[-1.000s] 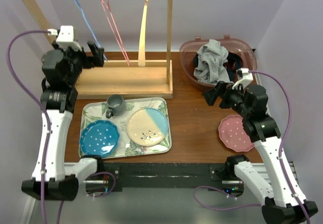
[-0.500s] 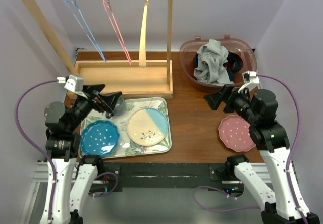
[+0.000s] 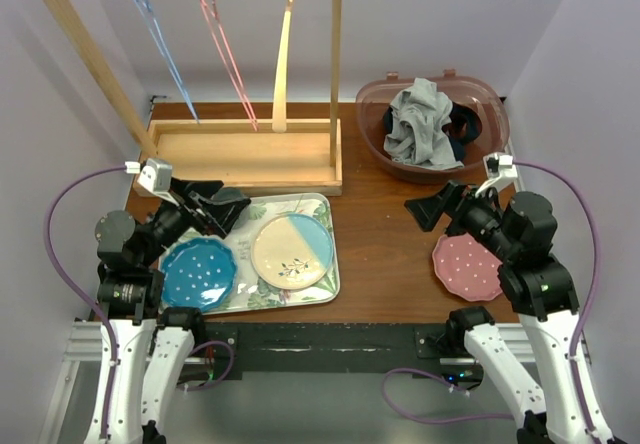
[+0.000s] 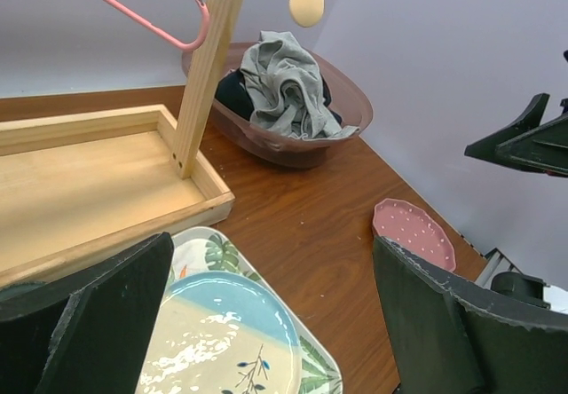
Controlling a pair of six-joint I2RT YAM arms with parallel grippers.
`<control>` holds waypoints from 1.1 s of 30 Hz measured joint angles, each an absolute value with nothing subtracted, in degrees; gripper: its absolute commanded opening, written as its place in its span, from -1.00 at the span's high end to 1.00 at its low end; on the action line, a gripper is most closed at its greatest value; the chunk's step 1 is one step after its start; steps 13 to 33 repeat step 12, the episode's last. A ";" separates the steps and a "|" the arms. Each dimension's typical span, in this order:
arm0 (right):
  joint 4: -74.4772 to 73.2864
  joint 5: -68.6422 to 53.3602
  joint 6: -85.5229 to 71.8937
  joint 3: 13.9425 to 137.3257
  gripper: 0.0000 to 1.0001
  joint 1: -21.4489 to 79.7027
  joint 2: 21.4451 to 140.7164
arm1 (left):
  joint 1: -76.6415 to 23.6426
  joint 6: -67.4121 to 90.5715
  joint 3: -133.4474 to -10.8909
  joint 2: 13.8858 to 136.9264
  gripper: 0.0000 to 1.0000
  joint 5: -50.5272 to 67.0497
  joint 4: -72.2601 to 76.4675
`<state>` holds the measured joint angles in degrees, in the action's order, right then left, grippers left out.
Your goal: Remove the tank top from the hanger
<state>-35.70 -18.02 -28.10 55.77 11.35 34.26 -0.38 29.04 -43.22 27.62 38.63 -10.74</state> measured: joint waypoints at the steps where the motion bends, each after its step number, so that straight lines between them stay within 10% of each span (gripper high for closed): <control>1: -35.75 -18.24 -28.14 55.70 -0.97 11.35 34.33 | -0.38 29.04 -43.22 27.62 -1.00 38.70 -10.74; 33: -35.46 -19.31 -28.58 55.55 -0.97 11.35 34.44 | -0.38 29.41 -43.22 27.62 -1.00 38.85 -10.74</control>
